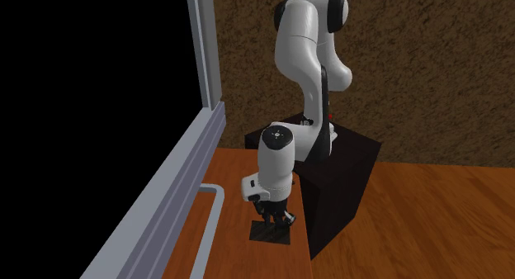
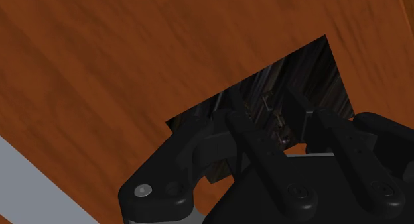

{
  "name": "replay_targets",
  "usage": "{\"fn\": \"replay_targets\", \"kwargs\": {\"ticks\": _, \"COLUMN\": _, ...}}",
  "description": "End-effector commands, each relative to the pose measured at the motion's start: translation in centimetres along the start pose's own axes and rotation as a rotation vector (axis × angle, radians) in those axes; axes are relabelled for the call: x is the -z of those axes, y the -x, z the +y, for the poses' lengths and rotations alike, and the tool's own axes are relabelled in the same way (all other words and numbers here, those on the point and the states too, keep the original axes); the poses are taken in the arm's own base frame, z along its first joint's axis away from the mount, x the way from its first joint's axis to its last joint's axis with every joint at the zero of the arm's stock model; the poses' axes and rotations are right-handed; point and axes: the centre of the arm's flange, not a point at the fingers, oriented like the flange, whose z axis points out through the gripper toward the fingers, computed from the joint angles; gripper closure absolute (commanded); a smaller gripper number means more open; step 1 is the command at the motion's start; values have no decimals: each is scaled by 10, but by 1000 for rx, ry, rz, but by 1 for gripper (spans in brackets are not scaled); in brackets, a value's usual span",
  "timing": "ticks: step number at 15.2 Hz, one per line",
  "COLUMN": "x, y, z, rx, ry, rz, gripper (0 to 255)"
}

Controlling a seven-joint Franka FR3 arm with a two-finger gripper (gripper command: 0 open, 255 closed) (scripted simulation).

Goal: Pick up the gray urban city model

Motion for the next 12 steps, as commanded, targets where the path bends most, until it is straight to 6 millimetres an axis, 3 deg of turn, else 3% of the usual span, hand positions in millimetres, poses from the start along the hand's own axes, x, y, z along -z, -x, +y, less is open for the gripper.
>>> {"fn": "replay_targets", "kwargs": {"ticks": 1, "x": 5, "y": 0, "z": 1, "rx": 0, "ry": 0, "rz": 0, "gripper": 255}}
{"fn": "replay_targets", "kwargs": {"ticks": 12, "x": 63, "y": 3, "z": 2, "rx": 0, "ry": 0, "rz": 0, "gripper": 255}}
